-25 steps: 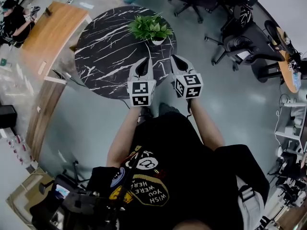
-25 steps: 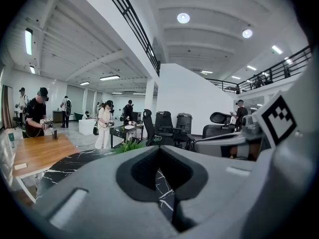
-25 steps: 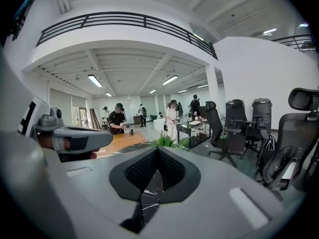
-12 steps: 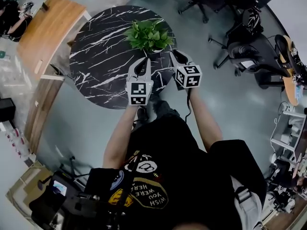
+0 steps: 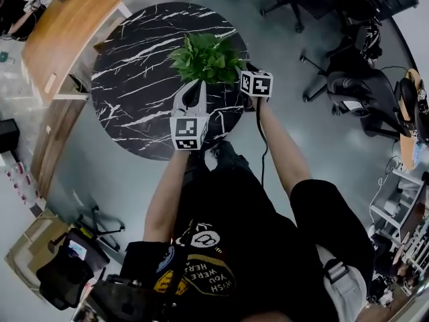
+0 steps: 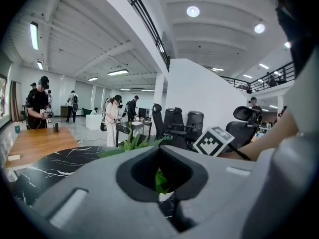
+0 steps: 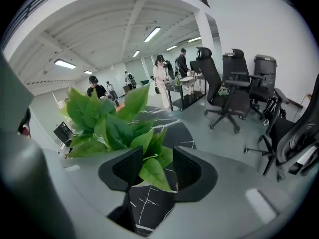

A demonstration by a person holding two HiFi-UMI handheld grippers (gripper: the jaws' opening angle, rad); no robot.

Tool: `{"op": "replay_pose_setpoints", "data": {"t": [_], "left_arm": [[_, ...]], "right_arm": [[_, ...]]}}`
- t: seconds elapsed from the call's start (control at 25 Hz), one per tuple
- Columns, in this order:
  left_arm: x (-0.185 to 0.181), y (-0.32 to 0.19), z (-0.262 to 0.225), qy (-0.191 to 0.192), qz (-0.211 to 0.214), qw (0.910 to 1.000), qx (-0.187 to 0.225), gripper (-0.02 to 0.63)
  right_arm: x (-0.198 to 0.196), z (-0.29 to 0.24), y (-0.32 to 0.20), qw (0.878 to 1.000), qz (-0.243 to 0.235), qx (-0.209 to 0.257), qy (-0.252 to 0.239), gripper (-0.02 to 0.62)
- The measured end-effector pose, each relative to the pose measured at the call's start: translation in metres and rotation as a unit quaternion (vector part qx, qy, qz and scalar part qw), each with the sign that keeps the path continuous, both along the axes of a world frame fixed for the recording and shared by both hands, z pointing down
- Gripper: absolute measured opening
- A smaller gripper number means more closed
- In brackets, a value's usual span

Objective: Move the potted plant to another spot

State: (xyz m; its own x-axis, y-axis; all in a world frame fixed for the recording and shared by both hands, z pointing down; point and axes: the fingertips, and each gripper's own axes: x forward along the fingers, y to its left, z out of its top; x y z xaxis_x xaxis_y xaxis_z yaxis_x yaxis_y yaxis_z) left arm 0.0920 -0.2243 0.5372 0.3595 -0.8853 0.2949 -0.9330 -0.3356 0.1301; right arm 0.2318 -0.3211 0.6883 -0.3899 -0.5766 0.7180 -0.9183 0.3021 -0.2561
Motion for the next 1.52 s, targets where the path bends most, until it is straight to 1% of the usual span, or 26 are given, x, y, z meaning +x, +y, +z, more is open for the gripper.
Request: {"op": "replay_pose_setpoints", "data": {"t": [0.08, 0.16, 0.32, 0.56, 0.64, 0.72, 0.84, 0.96, 1.16, 1.28, 1.52], "left_arm": [[-0.001, -0.005, 0.006, 0.003, 0.000, 1.0000, -0.009, 0.005], [-0.001, -0.006, 0.014, 0.007, 0.001, 0.9998, -0.020, 0.005], [-0.006, -0.013, 0.029, 0.009, -0.002, 0.9993, -0.036, 0.005], [-0.003, -0.025, 0.039, 0.016, 0.004, 0.9988, -0.046, 0.005], [0.001, -0.028, 0.044, 0.013, 0.011, 0.9987, -0.049, 0.005], [0.005, -0.029, 0.051, 0.007, 0.016, 0.9982, -0.057, 0.005], [0.003, -0.030, 0.056, 0.006, 0.015, 0.9978, -0.064, 0.005], [-0.004, -0.027, 0.055, 0.006, 0.010, 0.9978, -0.066, 0.005], [-0.024, -0.019, 0.059, 0.010, -0.014, 0.9973, -0.072, 0.005], [-0.041, -0.011, 0.060, 0.015, -0.036, 0.9964, -0.075, 0.005], [-0.082, 0.001, 0.055, 0.017, -0.088, 0.9943, -0.059, 0.005]], "right_arm": [[-0.004, 0.019, -0.005, 1.000, -0.001, -0.027, -0.005, 0.190], [-0.009, 0.031, -0.007, 0.999, -0.001, -0.044, -0.010, 0.185], [-0.015, 0.038, -0.010, 0.997, 0.004, -0.078, -0.026, 0.179], [-0.018, 0.047, 0.000, 0.992, -0.005, -0.124, -0.012, 0.145], [-0.022, 0.053, 0.000, 0.991, -0.015, -0.134, 0.004, 0.140], [-0.025, 0.059, 0.001, 0.989, -0.027, -0.142, 0.025, 0.108], [-0.029, 0.066, 0.002, 0.988, -0.030, -0.141, 0.048, 0.049], [-0.032, 0.065, 0.001, 0.989, -0.024, -0.134, 0.055, 0.020], [-0.043, 0.066, -0.001, 0.989, -0.011, -0.134, 0.056, 0.018], [-0.058, 0.067, -0.002, 0.988, -0.019, -0.137, 0.063, 0.018], [-0.103, 0.067, -0.022, 0.988, -0.042, -0.132, 0.072, 0.018]]}}
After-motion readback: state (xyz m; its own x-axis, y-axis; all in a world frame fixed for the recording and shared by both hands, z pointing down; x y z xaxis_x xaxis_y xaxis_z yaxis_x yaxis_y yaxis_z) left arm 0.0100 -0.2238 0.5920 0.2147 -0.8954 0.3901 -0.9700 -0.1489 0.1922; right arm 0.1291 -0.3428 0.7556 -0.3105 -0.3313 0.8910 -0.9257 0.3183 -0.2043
